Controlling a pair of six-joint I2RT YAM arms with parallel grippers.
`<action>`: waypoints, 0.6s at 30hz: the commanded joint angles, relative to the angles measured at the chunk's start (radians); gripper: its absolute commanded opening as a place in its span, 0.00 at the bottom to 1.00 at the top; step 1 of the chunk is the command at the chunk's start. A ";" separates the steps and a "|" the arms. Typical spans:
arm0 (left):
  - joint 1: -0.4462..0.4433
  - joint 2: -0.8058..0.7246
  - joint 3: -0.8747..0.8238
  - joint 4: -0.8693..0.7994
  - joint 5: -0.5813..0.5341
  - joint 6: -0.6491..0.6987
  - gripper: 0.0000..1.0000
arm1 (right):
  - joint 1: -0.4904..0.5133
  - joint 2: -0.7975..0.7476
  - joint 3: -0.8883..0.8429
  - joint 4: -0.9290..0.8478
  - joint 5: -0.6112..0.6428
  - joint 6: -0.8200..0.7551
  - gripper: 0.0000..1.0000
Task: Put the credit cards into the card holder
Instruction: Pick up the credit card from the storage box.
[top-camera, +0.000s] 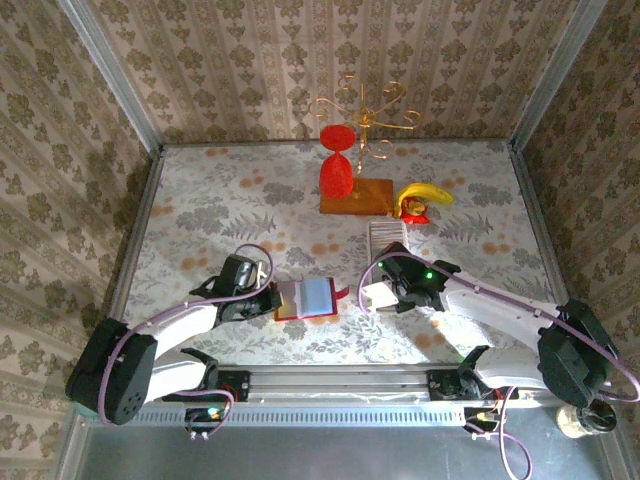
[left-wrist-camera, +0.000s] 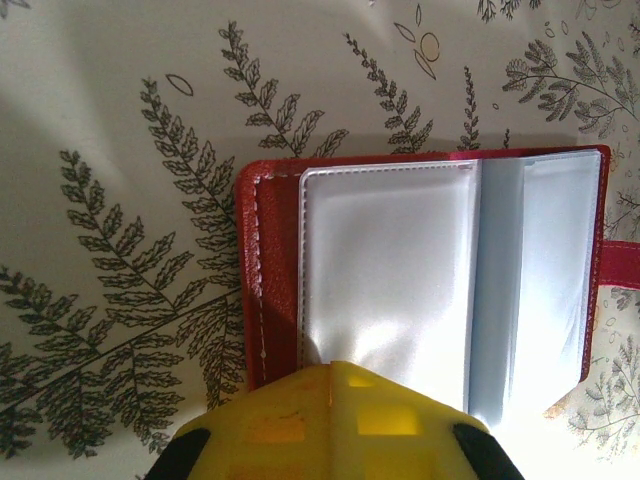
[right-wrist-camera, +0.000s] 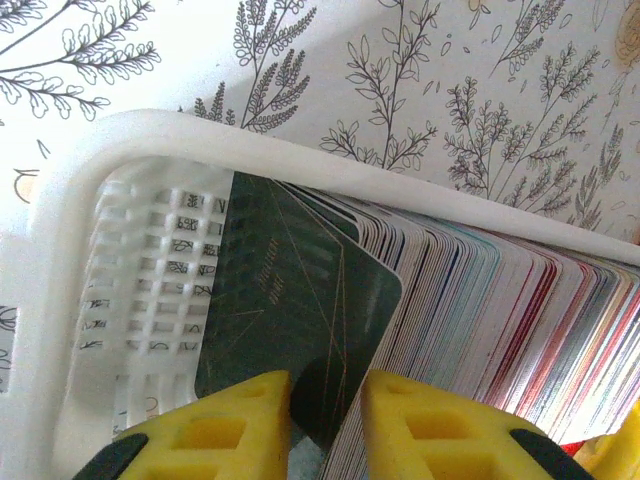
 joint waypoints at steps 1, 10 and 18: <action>-0.011 0.013 -0.025 -0.034 -0.021 0.012 0.00 | 0.006 -0.026 0.004 -0.014 0.006 0.011 0.22; -0.017 0.016 -0.023 -0.033 -0.024 0.011 0.00 | 0.011 -0.068 0.011 -0.056 0.004 0.037 0.11; -0.020 0.018 -0.021 -0.031 -0.029 0.009 0.00 | 0.025 -0.108 0.028 -0.126 -0.007 0.085 0.09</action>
